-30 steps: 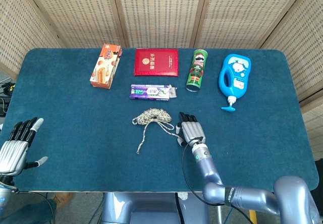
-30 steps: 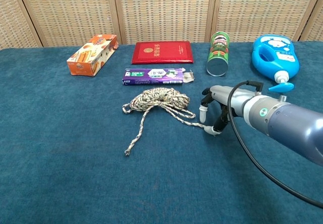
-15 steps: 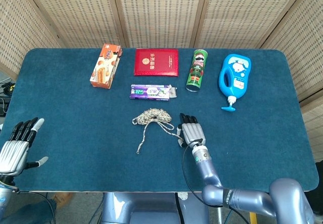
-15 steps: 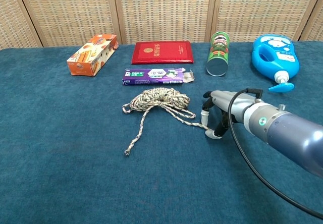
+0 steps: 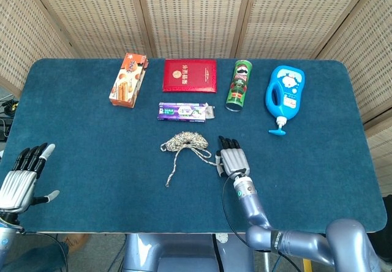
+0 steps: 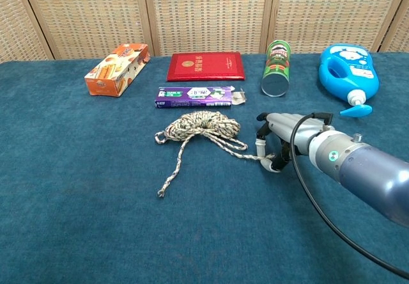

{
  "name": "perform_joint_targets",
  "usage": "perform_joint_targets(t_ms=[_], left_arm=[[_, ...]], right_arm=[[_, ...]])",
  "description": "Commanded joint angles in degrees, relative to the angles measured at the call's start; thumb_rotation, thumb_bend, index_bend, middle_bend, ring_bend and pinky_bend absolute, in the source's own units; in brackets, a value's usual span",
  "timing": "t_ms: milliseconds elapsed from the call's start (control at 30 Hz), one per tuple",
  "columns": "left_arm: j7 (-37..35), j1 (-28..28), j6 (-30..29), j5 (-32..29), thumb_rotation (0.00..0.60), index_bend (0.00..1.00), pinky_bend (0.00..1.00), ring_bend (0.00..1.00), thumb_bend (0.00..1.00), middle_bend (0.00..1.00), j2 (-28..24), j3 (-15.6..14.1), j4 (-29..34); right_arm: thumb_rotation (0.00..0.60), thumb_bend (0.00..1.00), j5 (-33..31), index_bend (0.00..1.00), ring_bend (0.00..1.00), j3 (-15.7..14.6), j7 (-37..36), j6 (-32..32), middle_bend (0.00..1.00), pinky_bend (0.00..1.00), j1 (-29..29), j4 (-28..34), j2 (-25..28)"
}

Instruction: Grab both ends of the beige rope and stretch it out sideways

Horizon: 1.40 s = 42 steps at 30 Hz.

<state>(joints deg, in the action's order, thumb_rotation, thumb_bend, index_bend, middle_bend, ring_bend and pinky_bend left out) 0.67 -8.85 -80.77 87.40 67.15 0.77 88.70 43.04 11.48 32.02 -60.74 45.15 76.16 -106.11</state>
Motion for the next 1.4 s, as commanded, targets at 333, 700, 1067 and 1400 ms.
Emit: perform_joint_targets(t_ms=[333, 700, 1067, 1400], left_arm=[[5.58, -11.07, 9.03, 6.63, 0.600, 0.15, 0.00, 0.00, 0.00, 0.00, 0.35, 2.62, -0.74], [11.39, -21.20, 17.96, 11.37, 0.600, 0.39, 0.00, 0.00, 0.14, 0.00, 2.38, 3.92, -1.37], [16.78, -28.46, 27.13, 10.89, 0.600, 0.43, 0.00, 0.00, 0.15, 0.00, 8.78, 3.83, -6.04], [15.72, -34.51, 30.49, 11.72, 0.600, 0.47, 0.00, 0.00, 0.15, 0.00, 17.49, 3.09, -10.30]], right_arm=[[0.600, 0.47, 4.18, 0.65, 0.00, -0.55, 1.15, -0.84, 0.00, 0.00, -0.64, -0.06, 0.35], [0.600, 0.47, 4.82, 0.66, 0.00, -0.37, 2.76, -0.76, 0.00, 0.00, -0.87, 0.47, 0.55], [0.600, 0.47, 4.53, 0.67, 0.00, 0.56, 3.09, 0.43, 0.00, 0.00, -0.68, 0.83, 0.87], [0.600, 0.47, 4.85, 0.67, 0.00, 1.14, 2.07, 2.28, 0.00, 0.00, -0.27, 0.34, 0.97]])
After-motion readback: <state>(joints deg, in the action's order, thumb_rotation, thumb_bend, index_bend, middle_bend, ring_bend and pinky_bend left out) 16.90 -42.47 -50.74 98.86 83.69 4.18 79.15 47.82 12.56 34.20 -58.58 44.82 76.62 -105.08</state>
